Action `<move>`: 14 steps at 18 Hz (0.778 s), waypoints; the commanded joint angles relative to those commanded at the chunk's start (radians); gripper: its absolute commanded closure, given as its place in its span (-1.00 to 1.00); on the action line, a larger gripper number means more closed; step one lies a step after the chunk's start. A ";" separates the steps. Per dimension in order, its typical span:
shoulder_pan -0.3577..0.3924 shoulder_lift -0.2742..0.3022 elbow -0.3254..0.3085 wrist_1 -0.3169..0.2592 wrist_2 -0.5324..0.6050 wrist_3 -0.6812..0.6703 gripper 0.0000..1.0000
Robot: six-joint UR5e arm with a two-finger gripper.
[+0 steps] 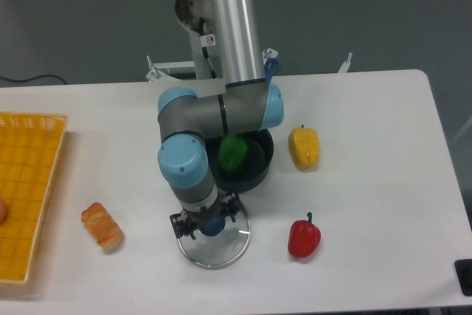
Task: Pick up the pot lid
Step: 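Lower the gripper and close it on the blue knob of the lid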
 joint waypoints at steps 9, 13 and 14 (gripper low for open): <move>0.000 -0.003 -0.002 -0.002 -0.002 0.003 -0.26; 0.000 -0.002 0.000 -0.002 -0.003 0.006 -0.15; -0.002 -0.002 0.002 -0.002 -0.003 0.006 -0.06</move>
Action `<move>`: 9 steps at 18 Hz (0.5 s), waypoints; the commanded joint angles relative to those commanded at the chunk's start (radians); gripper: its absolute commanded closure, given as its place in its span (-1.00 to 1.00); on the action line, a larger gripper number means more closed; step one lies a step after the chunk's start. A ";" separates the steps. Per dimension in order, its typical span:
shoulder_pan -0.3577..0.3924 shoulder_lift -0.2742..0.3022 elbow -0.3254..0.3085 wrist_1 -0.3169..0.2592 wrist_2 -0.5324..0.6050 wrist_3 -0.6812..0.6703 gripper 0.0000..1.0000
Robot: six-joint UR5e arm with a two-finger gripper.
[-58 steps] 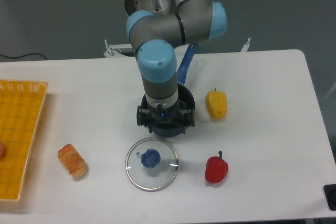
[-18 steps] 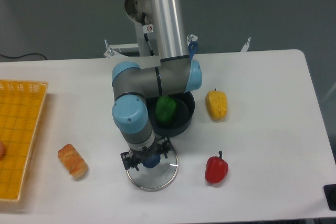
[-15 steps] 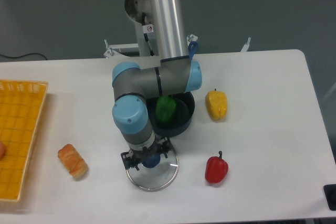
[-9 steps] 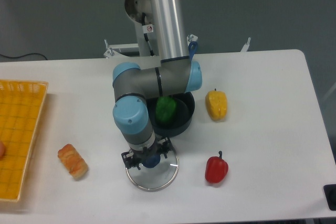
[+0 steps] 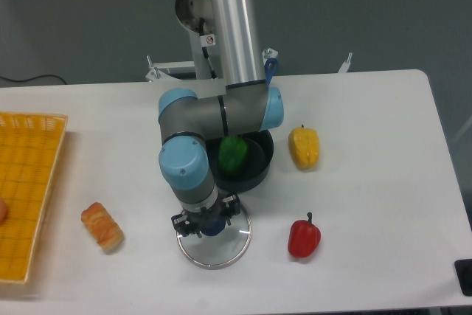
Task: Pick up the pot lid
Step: 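Lower the gripper and close it on the blue knob of the lid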
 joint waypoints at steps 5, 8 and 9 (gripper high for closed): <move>0.002 0.003 0.000 -0.002 0.000 0.015 0.05; 0.003 0.008 0.006 -0.005 0.000 0.018 0.05; 0.002 0.009 0.009 -0.011 0.000 0.018 0.05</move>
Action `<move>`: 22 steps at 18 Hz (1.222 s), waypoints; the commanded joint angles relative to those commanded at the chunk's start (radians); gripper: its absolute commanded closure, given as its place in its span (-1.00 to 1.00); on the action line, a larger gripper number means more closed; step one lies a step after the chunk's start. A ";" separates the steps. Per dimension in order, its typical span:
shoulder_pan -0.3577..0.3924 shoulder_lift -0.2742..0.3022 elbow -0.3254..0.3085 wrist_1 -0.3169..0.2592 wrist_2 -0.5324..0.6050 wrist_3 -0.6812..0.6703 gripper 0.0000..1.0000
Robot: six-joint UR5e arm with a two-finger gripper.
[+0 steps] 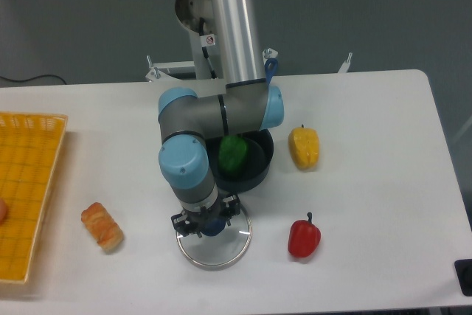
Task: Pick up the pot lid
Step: 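Lower the gripper and close it on the blue knob of the lid, then lift the glass lid by its knob and carry it toward the pot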
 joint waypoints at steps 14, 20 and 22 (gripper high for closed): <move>0.017 0.048 0.078 -0.117 -0.011 0.078 0.05; 0.025 0.052 0.124 -0.120 -0.029 0.037 0.05; 0.029 0.055 0.133 -0.155 -0.029 0.044 0.05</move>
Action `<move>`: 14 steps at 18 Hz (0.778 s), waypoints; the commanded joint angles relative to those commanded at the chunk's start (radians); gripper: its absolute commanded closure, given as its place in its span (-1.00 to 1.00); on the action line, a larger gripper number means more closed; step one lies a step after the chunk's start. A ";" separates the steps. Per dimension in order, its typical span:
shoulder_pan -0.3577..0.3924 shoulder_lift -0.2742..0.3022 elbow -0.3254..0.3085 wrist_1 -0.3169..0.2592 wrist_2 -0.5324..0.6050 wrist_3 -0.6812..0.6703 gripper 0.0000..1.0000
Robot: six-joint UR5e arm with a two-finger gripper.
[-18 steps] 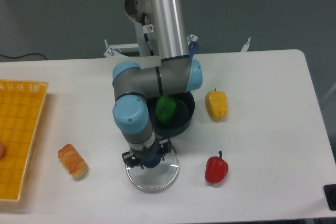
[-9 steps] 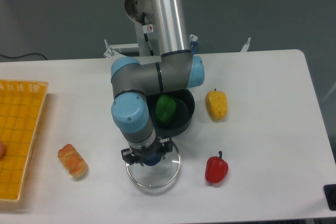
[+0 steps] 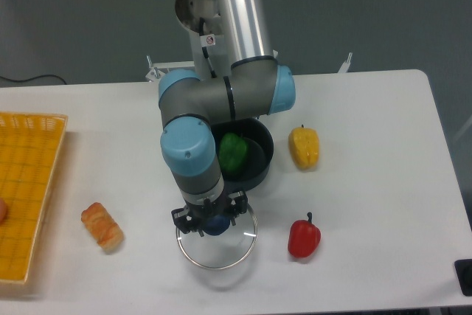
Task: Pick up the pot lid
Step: 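Lift the glass lid by its knob and carry it toward the pot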
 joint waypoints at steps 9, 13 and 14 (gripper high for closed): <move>0.003 0.080 -0.005 -0.169 -0.011 0.276 0.06; 0.032 0.124 -0.012 -0.195 -0.058 0.413 0.07; 0.037 0.133 -0.012 -0.216 -0.057 0.448 0.07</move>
